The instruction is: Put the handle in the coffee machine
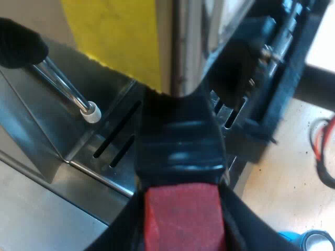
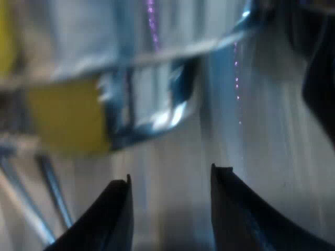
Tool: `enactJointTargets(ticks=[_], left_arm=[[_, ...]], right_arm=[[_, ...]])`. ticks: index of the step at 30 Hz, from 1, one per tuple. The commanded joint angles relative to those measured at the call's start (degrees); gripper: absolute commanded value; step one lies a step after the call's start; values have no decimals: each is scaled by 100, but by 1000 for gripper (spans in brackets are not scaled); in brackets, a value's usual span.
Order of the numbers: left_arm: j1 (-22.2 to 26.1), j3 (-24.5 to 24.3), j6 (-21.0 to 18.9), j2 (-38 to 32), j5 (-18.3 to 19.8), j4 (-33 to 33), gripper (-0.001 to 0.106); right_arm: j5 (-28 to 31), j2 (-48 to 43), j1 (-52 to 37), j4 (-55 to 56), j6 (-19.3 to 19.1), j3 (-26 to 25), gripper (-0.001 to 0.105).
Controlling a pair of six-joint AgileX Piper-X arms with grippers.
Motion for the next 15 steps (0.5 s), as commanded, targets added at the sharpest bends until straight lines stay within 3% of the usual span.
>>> enactJointTargets(ticks=[1, 8, 15], left_arm=[[-10, -117, 170, -107, 594, -148, 0], [-21, -117, 170, -107, 594, -148, 0], [-23, -117, 170, -107, 540, -148, 0]], right_arm=[[-304, 17, -43, -189, -113, -126, 39], [-387, 182, -93, -309, -148, -338, 39], [-372, 239, -101, -752, -510, -545, 39]])
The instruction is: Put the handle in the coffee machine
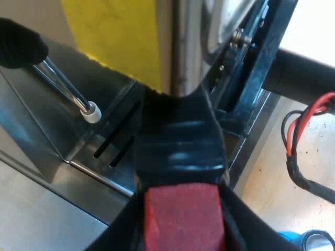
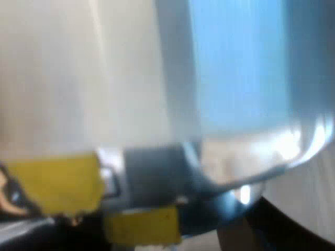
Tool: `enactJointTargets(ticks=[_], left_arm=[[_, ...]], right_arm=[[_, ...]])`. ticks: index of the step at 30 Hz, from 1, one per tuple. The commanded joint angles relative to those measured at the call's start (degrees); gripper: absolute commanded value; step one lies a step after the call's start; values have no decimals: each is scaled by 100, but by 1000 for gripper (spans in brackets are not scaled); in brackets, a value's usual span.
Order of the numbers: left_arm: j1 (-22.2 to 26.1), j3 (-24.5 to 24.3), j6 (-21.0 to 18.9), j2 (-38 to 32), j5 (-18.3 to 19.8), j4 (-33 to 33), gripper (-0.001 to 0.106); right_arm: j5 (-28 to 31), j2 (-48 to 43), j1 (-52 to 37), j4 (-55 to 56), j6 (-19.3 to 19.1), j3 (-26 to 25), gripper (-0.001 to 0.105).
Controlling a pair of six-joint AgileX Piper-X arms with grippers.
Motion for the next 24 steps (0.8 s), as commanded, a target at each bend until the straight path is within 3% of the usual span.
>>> enactJointTargets(ticks=[1, 11, 13, 15, 18, 20, 24], left_arm=[[-23, -117, 159, -107, 527, -148, 0], [-23, -117, 296, -107, 476, -136, 3], [-23, -117, 295, -107, 476, -136, 12], [-23, -117, 295, -107, 476, -124, 34], [-23, -117, 341, -107, 422, -52, 54], [-23, -117, 440, -107, 173, 30, 59], [-23, -117, 685, -92, -471, 173, 59]], right_arm=[[-125, -39, -32, -337, -159, -68, 39], [-113, -39, -32, -872, -364, -68, 39], [-113, -39, -32, -878, -370, -68, 39], [-113, -39, -32, -927, -370, -68, 39], [-113, -39, -32, -943, -370, -68, 39], [-113, -39, -32, -943, -370, -68, 39], [-113, -39, -32, -943, -370, -68, 39]])
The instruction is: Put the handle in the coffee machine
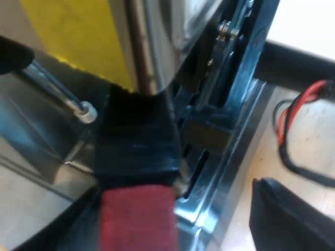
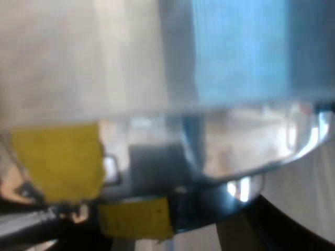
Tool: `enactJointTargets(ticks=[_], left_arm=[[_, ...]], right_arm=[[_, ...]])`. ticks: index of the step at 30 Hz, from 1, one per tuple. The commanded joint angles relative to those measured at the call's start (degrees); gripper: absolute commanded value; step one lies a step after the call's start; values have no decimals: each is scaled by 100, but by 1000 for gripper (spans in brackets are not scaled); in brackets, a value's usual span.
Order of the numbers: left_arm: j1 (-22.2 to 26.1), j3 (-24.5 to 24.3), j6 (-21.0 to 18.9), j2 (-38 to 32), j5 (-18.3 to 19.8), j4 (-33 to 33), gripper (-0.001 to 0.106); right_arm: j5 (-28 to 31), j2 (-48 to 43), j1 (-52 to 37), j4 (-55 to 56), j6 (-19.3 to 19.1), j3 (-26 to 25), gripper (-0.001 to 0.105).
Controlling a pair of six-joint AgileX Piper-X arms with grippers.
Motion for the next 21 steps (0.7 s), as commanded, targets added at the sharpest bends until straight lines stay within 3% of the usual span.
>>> enactJointTargets(ticks=[1, 7, 13, 15, 21], left_arm=[[-23, -67, 200, -78, -286, -4, 59], [66, -57, 286, -63, -393, 27, 59], [348, -57, 318, -63, -638, 517, 54], [543, -57, 343, -63, -835, 663, 54], [1162, -57, 426, -85, -886, 896, 51]], right_arm=[[-40, -127, -32, -463, -41, -97, 39], [-40, -127, -32, -463, -41, -97, 39], [-40, -127, -32, -463, -41, -97, 39], [-40, -127, -32, -463, -41, -97, 39], [-40, -127, -32, -463, -41, -97, 39]])
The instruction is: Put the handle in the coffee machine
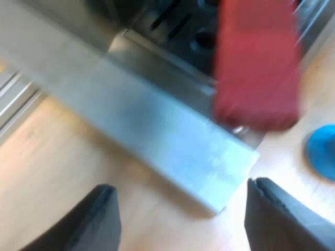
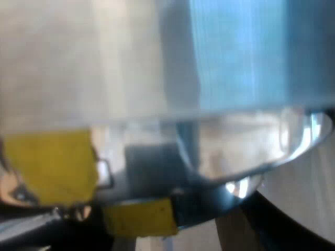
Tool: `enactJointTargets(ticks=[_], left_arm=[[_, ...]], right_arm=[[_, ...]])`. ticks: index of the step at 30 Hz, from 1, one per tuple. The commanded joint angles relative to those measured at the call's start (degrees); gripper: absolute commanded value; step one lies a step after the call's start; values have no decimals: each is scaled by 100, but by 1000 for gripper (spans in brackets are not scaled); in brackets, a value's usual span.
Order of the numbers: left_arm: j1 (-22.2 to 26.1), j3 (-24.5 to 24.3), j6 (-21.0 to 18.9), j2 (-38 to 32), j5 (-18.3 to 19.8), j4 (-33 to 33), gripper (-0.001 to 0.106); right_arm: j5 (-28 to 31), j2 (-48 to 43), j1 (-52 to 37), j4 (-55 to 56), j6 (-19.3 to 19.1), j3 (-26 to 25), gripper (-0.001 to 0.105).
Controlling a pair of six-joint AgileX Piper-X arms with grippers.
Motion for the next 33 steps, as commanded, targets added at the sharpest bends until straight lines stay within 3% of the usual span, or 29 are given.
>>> enactJointTargets(ticks=[1, 3, 4, 5, 7, 12, 16, 20, 22, 27, 33], left_arm=[[257, -36, 68, -104, -10, 165, 46], [516, -36, 66, -201, -10, 167, 27], [556, -36, 66, -245, -10, 155, 22], [663, -57, 92, -338, 25, 141, 9], [766, -94, 178, -472, 85, 125, 1], [659, -446, 149, -563, 118, 88, 1], [306, -664, -98, -563, 103, 15, 1], [-177, -684, -248, -550, -243, -250, 1], [-532, -684, -419, -497, -627, -397, 1], [-916, -698, -718, -185, -796, -427, 1], [-1053, -698, -755, 57, -783, -198, 1]], right_arm=[[-55, -127, -32, -435, -41, -97, 39], [-55, -127, -32, -435, -41, -97, 39], [-55, -127, -32, -435, -41, -97, 39], [-55, -127, -32, -435, -41, -97, 39], [-55, -127, -32, -435, -41, -97, 39], [-55, -127, -32, -435, -41, -97, 39], [-55, -127, -32, -435, -41, -97, 39], [-55, -127, -32, -435, -41, -97, 39], [-55, -127, -32, -435, -41, -97, 39], [-55, -127, -32, -435, -70, -97, 39], [-55, -127, -32, -435, -112, -97, 39]])
